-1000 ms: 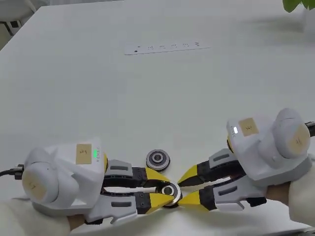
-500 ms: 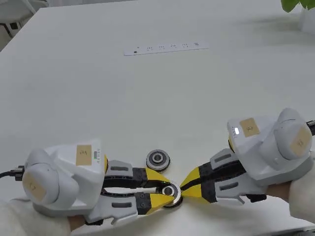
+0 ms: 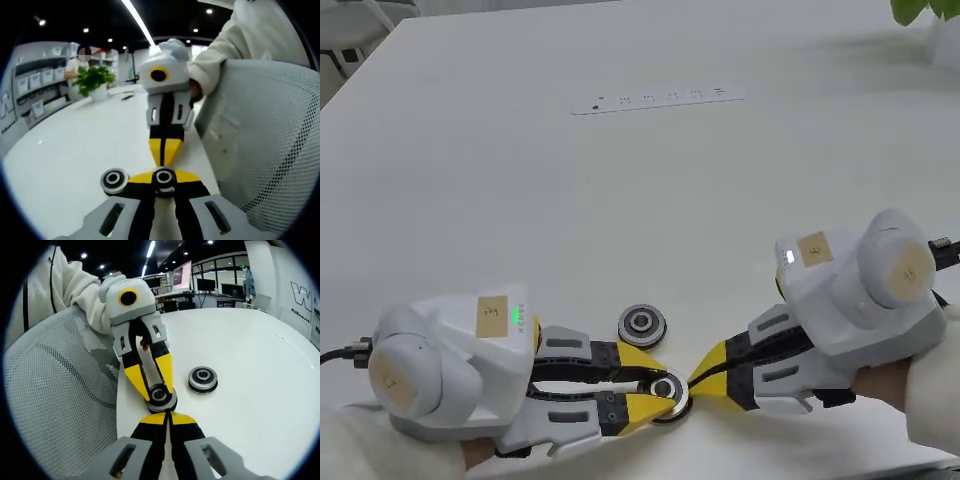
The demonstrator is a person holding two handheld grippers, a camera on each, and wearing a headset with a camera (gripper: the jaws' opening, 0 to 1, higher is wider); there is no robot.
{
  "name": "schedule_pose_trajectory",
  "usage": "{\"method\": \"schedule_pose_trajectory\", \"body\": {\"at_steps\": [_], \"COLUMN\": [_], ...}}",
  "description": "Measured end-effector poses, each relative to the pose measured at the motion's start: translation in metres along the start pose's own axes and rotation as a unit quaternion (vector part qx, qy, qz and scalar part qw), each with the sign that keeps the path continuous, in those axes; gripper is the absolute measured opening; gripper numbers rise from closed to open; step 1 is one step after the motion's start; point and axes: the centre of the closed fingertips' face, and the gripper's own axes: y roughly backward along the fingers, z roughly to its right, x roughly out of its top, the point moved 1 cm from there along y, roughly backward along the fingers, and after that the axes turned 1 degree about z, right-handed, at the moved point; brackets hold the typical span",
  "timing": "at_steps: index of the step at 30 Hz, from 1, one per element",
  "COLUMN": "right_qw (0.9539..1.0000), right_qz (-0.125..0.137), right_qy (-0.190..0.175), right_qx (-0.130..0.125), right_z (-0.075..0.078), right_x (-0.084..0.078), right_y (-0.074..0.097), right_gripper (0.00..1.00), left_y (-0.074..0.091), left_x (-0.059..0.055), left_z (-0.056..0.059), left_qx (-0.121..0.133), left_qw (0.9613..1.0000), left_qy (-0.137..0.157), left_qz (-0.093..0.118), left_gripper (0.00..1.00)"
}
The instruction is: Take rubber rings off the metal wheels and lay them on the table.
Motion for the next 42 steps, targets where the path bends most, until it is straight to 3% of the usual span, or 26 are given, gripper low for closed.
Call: {"method": "schedule_pose_trajectory", "body": {"at_steps": [5,11,25,27,28,30,31,39,42], "right_qw": [0.9962,0.9888,0.9846,0.9819,0.9767,0.9707,0.9707,0.9581,0.9561], "right_qz": [0.019,0.034,0.049,0.055,0.064,0.074,0.072,0.09,0.092], "right_qy": [-0.084,-0.144,-0.167,-0.18,-0.203,-0.226,-0.227,-0.267,-0.273], "right_qx": [0.006,0.014,0.015,0.019,0.025,0.031,0.032,0.049,0.052], "right_z": [0.004,0.006,0.005,0.005,0.004,0.007,0.008,0.005,0.004], "right_x": [0.0,0.0,0.004,0.005,0.007,0.006,0.005,0.009,0.009], "right_y": [0.003,0.005,0.008,0.009,0.01,0.01,0.01,0.01,0.01], "right_gripper": [0.0,0.0,0.0,0.0,0.0,0.0,0.0,0.0,0.0], "left_y": [0.0,0.0,0.001,0.001,0.001,0.001,0.001,0.001,0.001], "left_x": [0.0,0.0,-0.001,-0.001,-0.001,-0.001,-0.001,-0.001,-0.001], "left_z": [0.001,0.001,0.0,0.0,0.0,0.0,0.0,0.0,0.0], "left_qx": [0.002,0.002,0.002,0.002,0.002,0.002,0.002,0.001,0.001], "left_qw": [1.0,1.0,1.0,1.0,1.0,1.0,1.0,1.0,1.0], "left_qy": [-0.007,-0.004,-0.002,-0.002,-0.002,-0.003,-0.002,-0.004,-0.004], "left_qz": [-0.001,0.0,0.001,0.001,0.001,0.001,0.001,0.004,0.004], "left_gripper": [0.14,0.14,0.14,0.14,0.14,0.14,0.14,0.14,0.14]}}
